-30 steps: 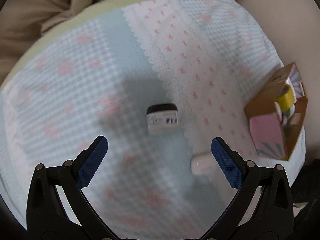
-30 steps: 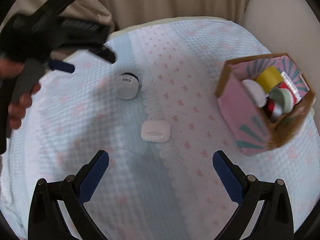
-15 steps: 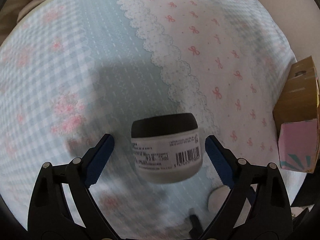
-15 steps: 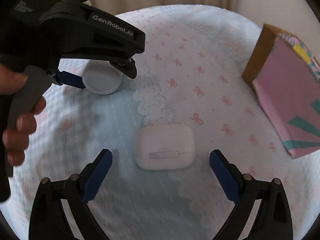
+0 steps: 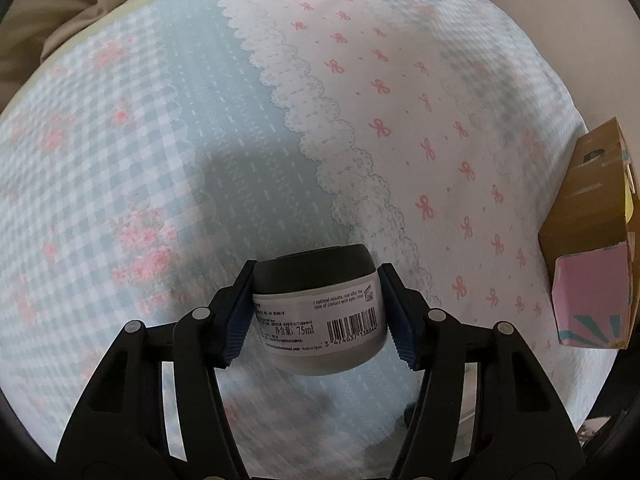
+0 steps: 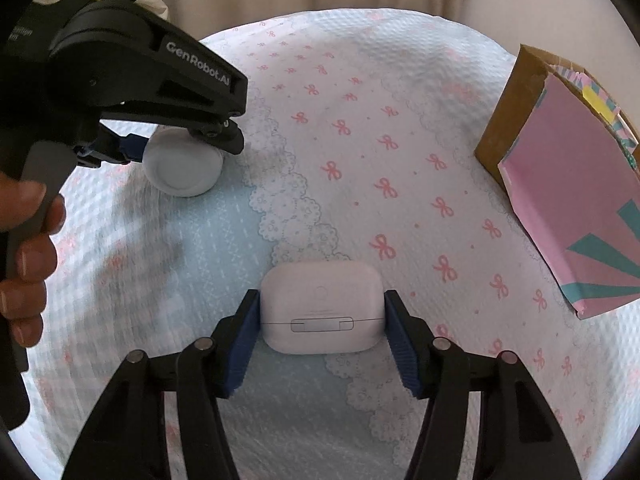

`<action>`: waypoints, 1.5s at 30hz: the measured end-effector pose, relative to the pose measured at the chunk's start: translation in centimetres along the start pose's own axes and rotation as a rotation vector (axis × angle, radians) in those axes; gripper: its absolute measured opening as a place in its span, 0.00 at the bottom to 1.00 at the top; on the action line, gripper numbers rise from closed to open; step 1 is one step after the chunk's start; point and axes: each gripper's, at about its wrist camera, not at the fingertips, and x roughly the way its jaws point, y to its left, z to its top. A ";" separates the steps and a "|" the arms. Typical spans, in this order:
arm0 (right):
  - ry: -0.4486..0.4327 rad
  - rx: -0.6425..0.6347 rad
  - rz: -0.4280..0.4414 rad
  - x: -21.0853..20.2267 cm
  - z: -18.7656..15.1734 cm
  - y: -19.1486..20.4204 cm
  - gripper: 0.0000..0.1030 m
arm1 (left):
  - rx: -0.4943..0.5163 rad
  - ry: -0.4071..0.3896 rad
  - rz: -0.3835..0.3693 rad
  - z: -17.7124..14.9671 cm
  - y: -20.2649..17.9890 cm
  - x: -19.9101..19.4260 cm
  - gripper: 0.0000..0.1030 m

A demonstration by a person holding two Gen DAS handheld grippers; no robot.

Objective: Organize rigid objects
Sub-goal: 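Grasp black-lidded jar with left tool while right tool grasps white earbud case, then carry jar and earbud case over the cardboard box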

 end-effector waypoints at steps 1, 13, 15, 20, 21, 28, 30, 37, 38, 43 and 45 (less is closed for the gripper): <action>-0.002 0.004 0.007 -0.1 0.1 -0.3 0.54 | -0.004 -0.002 -0.003 -0.3 0.2 -0.3 0.54; -0.046 0.007 0.049 -3.4 -0.2 -1.6 0.54 | -0.015 -0.042 -0.010 -2.9 -0.3 -4.3 0.54; -0.055 0.009 0.057 -4.6 -0.2 -1.8 0.54 | -0.012 -0.056 -0.012 -3.4 -0.8 -5.9 0.54; -0.076 -0.001 0.092 -8.6 0.0 -2.6 0.54 | -0.013 -0.091 -0.021 -4.3 -2.8 -10.1 0.54; -0.081 -0.004 0.102 -9.8 0.2 -2.9 0.54 | -0.015 -0.100 -0.025 -4.6 -3.2 -11.3 0.54; -0.095 -0.047 0.147 -18.1 0.6 -5.0 0.54 | -0.023 -0.150 -0.043 -6.9 -6.5 -19.9 0.54; -0.081 -0.061 0.162 -20.4 1.0 -5.8 0.54 | -0.025 -0.155 -0.047 -7.6 -7.6 -22.0 0.54; 0.008 -0.027 0.239 -27.1 2.1 -11.3 0.54 | -0.029 -0.162 -0.105 -10.3 -12.2 -27.4 0.54; 0.015 -0.021 0.240 -27.6 2.3 -12.2 0.54 | -0.023 -0.162 -0.107 -10.7 -13.0 -27.9 0.54; 0.029 0.002 0.227 -29.6 4.3 -17.7 0.54 | -0.026 -0.164 -0.129 -11.5 -16.7 -29.4 0.54; 0.026 -0.011 0.214 -30.2 5.5 -20.0 0.54 | -0.035 -0.167 -0.134 -11.4 -18.3 -29.6 0.54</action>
